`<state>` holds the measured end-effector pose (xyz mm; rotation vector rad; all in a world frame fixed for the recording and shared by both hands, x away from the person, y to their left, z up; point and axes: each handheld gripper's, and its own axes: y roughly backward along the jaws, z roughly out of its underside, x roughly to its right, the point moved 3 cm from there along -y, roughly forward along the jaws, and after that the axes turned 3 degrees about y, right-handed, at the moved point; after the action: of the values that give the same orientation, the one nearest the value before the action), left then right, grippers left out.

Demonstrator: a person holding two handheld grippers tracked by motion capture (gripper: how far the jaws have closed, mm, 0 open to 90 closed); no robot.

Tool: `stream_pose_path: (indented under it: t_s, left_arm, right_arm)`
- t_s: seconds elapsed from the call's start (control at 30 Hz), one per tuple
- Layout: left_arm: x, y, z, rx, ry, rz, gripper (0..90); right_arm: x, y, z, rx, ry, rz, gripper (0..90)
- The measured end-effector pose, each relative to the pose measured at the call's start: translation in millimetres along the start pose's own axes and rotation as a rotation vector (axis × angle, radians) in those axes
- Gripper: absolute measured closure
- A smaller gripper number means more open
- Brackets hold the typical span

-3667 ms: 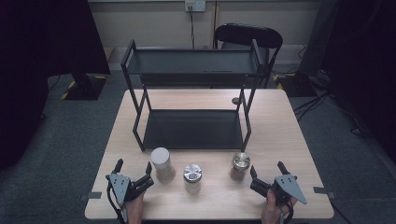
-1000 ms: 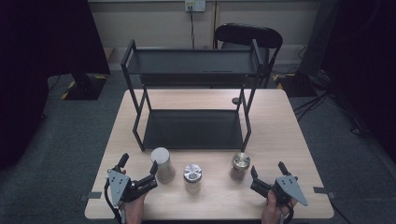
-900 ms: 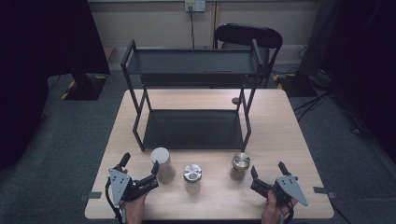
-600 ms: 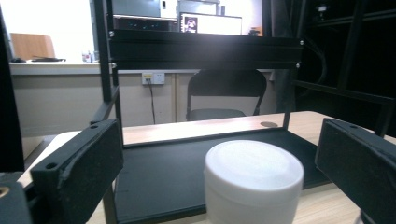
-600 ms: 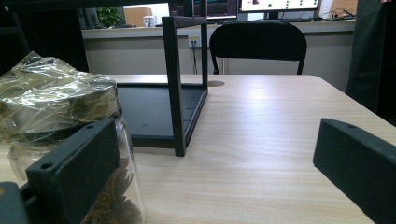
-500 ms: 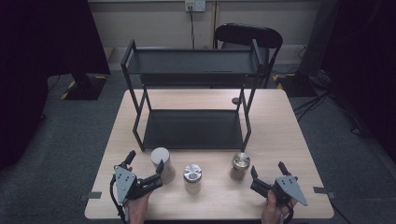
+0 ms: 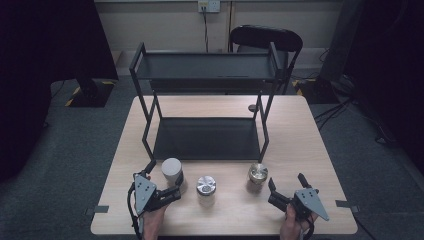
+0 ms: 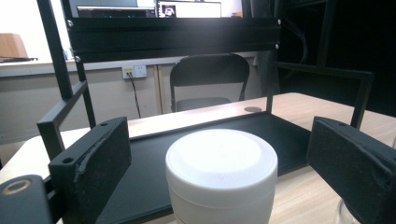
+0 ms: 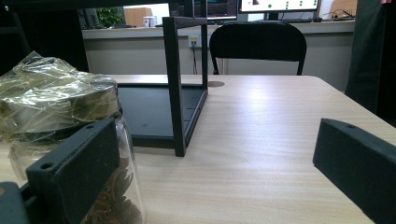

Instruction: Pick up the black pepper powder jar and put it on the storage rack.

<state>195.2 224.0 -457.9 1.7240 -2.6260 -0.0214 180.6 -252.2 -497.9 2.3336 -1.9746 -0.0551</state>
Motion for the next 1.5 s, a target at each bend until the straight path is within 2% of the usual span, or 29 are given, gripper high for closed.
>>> stream_pose_path:
  t_s: [0.23,0.73,1.07,1.2,1.5]
  left_arm:
    - [-1.0,-6.2,3.0,-0.034,0.0,0.014,10.6]
    - [-7.5,-16.9,10.0,-0.106,0.031,0.026,20.5]
    - [-7.0,-20.1,11.3,-0.131,0.043,0.025,28.6]
    - [-6.8,-20.2,12.5,-0.127,0.045,0.027,33.5]
    - [-6.5,-20.6,10.7,-0.132,0.044,0.03,34.2]
  right_arm:
    - [0.4,0.4,0.5,0.003,-0.004,-0.001,0.0]
    - [0.4,0.6,0.8,0.005,-0.003,-0.002,0.0]
    - [0.6,0.7,1.0,0.007,-0.005,-0.002,0.0]
    - [0.6,0.7,1.0,0.007,-0.004,-0.002,0.0]
    - [0.6,0.6,0.9,0.006,-0.005,-0.002,0.0]
